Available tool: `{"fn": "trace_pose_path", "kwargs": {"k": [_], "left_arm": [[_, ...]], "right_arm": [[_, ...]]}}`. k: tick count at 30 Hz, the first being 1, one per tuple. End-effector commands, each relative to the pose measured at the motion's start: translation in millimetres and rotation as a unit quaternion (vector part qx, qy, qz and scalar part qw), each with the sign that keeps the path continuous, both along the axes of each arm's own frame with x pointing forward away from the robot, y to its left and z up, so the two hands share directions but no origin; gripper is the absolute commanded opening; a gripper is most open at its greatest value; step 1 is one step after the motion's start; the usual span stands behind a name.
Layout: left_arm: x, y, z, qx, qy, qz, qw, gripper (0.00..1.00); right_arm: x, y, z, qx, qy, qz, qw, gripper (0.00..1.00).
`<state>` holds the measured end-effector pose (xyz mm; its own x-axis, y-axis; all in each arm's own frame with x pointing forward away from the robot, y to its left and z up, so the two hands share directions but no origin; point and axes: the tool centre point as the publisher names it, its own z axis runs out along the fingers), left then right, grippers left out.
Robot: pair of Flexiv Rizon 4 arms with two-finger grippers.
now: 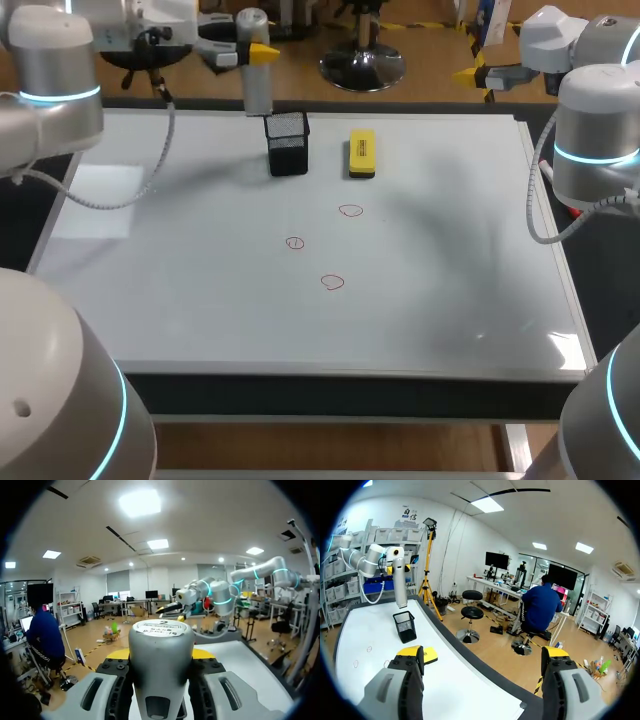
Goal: Pick up the inspection probe, press it on each red-marked spot on the whiteboard one by one, put down the probe, pick up the eraser, and wipe off all the red marks.
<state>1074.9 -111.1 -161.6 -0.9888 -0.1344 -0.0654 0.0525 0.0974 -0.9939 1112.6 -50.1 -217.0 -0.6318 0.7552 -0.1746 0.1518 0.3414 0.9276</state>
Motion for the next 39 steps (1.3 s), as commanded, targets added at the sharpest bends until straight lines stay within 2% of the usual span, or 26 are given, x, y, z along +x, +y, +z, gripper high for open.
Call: {"fn": "trace_pose_path", "kwargs": {"k": [1,20,39], "left_arm": [[-14.8,16.6,1.1,-0.003,-0.005,0.021,1.000,0.00],[-39.8,81.2,-24.2,0.006,-0.005,0.104,0.994,0.00],[-63.2,123.1,-45.8,0.010,-0.014,0.153,0.988,0.00]], "right_arm": [[0.3,-0.3,-0.3,0.000,0.000,0.000,1.000,1.00],[0.3,-0.3,-0.3,0.000,0.000,0.000,1.000,1.00],[0.3,-0.3,-0.3,0.000,0.000,0.000,1.000,1.00]]}}
